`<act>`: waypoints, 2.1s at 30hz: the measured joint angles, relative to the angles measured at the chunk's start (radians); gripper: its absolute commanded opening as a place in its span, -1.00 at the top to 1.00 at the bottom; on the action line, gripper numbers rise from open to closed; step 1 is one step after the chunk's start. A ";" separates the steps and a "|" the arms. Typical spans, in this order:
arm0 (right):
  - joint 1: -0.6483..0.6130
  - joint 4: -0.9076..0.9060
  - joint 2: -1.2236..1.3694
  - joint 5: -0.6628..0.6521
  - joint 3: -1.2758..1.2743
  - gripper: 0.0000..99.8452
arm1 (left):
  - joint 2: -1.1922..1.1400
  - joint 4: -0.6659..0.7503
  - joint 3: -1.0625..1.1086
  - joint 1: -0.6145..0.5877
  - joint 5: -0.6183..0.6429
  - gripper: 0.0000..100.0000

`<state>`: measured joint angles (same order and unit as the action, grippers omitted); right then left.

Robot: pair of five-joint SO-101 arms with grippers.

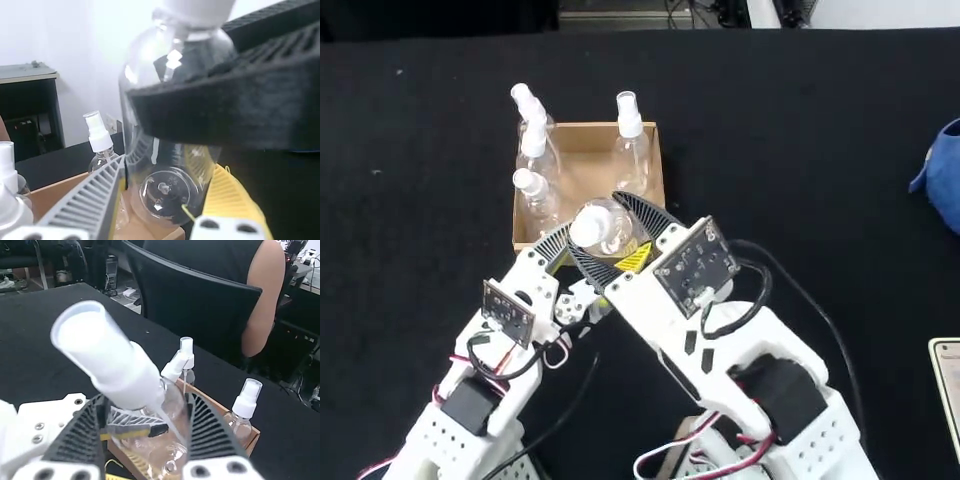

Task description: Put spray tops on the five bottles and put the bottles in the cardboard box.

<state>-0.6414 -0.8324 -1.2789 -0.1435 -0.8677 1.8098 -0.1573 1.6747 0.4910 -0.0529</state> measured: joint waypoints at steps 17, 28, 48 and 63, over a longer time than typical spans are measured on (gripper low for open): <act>0.005 -0.011 0.003 0.000 0.000 0.48 | -0.002 -0.002 0.000 0.000 -0.003 0.93; 0.003 -0.012 0.002 -0.002 0.000 0.49 | -0.002 -0.002 0.000 0.002 -0.003 0.93; 0.038 -0.002 0.002 -0.006 0.000 0.98 | 0.000 -0.002 0.000 0.000 -0.003 0.93; 0.084 0.000 0.017 -0.005 -0.002 0.98 | 0.002 -0.146 -0.015 -0.006 -0.003 0.47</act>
<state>-0.5570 -0.8324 -1.2620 -0.1481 -0.8692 1.8113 -0.3030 1.6594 0.4849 -0.0560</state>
